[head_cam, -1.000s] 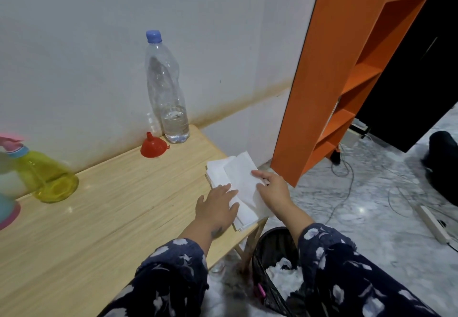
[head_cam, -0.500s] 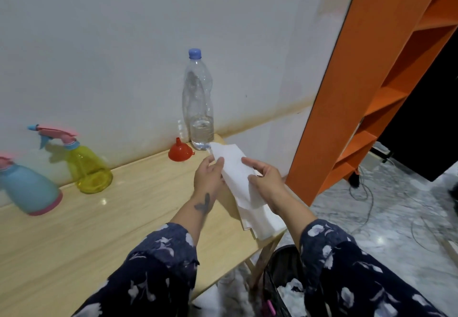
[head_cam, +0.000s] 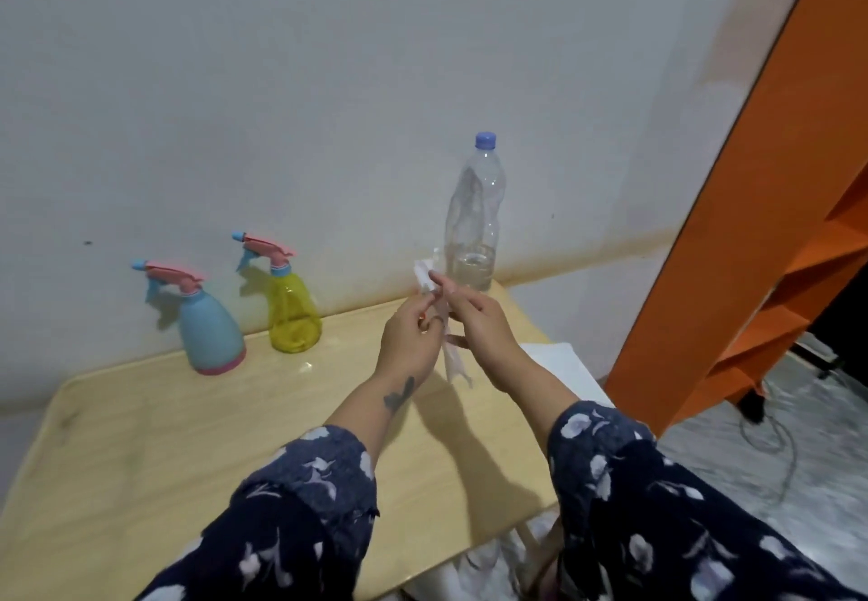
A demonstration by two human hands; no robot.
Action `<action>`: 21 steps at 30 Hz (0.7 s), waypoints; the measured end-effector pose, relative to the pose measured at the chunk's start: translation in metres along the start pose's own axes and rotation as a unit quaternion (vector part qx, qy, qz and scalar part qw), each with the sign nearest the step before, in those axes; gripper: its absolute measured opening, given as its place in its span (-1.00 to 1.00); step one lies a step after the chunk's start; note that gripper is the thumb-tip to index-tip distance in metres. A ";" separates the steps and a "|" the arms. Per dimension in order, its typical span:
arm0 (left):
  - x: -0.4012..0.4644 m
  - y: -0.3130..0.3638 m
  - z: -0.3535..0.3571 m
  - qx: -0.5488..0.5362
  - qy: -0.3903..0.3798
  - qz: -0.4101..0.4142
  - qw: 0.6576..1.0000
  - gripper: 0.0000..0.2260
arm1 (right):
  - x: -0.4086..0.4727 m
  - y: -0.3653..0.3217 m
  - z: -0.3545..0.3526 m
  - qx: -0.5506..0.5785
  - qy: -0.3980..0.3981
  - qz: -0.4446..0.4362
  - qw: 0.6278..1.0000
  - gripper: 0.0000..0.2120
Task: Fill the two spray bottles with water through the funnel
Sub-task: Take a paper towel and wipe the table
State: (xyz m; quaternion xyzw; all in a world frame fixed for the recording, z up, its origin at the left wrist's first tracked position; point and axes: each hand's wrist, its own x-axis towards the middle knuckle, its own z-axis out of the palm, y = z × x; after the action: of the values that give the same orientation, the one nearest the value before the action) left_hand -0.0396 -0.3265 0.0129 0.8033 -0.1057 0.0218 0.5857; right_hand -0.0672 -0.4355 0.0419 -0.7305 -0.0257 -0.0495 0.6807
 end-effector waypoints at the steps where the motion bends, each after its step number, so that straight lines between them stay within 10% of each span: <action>1: -0.001 0.000 -0.009 0.016 0.006 0.014 1.000 -0.61 | 0.002 -0.002 0.007 -0.002 0.003 0.000 1.000 -0.72; 21: -0.041 -0.006 -0.110 0.121 0.201 0.027 0.972 -0.77 | 0.028 -0.015 0.110 0.063 -0.055 0.031 0.996 -0.94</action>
State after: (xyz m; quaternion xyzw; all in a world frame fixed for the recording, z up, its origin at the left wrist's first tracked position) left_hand -0.0689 -0.2143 0.0351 0.8441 -0.0046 0.2113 0.4929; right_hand -0.0371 -0.3257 0.0522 -0.6879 -0.0433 0.0138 0.7244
